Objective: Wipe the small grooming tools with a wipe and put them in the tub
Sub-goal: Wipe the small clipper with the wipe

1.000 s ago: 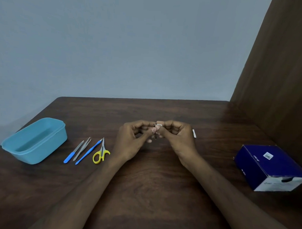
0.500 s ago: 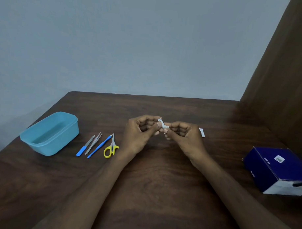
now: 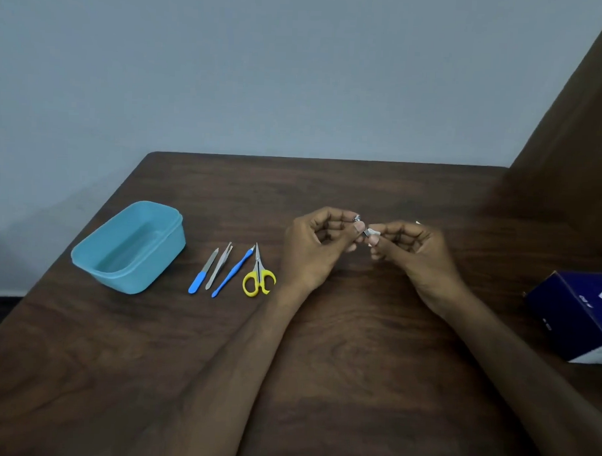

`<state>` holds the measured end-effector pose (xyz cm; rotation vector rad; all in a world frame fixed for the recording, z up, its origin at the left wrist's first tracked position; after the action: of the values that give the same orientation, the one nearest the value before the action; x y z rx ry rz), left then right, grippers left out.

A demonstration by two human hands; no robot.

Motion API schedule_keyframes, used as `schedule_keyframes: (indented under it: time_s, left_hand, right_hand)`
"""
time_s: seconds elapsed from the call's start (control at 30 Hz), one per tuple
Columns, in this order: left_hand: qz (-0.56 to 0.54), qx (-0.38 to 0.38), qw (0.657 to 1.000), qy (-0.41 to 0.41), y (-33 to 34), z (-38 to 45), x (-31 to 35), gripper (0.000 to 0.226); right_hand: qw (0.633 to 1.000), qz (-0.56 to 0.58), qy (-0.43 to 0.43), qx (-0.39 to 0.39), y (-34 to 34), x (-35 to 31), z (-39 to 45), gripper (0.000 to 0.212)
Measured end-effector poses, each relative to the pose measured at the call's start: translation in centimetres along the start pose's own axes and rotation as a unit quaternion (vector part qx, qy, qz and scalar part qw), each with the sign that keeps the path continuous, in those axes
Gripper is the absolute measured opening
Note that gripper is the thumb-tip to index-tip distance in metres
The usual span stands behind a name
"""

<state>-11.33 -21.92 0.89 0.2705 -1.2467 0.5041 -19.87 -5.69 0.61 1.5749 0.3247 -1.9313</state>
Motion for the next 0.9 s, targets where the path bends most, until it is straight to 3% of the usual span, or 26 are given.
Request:
schedule_keyframes:
  time_s: [0.2, 0.37, 0.57, 0.67, 0.9]
  left_hand:
    - [0.004, 0.026, 1.0, 0.01, -0.3, -0.3, 0.6, 0.013]
    - [0.072, 0.063, 0.994, 0.053, -1.2, -1.4, 2.2, 0.011]
    - [0.075, 0.046, 0.996, 0.031, -1.0, -2.6, 1.7, 0.01]
    - [0.077, 0.054, 0.995, 0.019, -1.1, -2.7, 1.6, 0.011]
    - [0.14, 0.036, 0.989, 0.028, -0.6, -3.0, 1.9, 0.016]
  right_hand:
    - [1.0, -0.012, 0.011, -0.001, 0.1, 0.1, -0.1, 0.019]
    - [0.999, -0.044, 0.013, 0.003, 0.3, 0.2, -0.2, 0.01]
    - [0.999, -0.022, 0.024, -0.024, 0.8, 0.2, -0.4, 0.021]
    - [0.998, -0.034, 0.016, -0.057, 1.2, -0.1, -0.7, 0.013]
    - [0.997, -0.067, -0.034, -0.018, 0.3, -0.9, -0.4, 0.006]
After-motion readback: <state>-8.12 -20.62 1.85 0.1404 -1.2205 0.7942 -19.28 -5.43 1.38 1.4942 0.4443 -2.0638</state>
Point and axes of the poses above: each hand's wrist, its own z-axis towards the middle knuckle, its own y-axis out of the palm, x = y × z, the point moved 8 cm from there along z, towards the middle knuckle, and after that the axes turned 11 degrees about z, right-handed, at the moved point
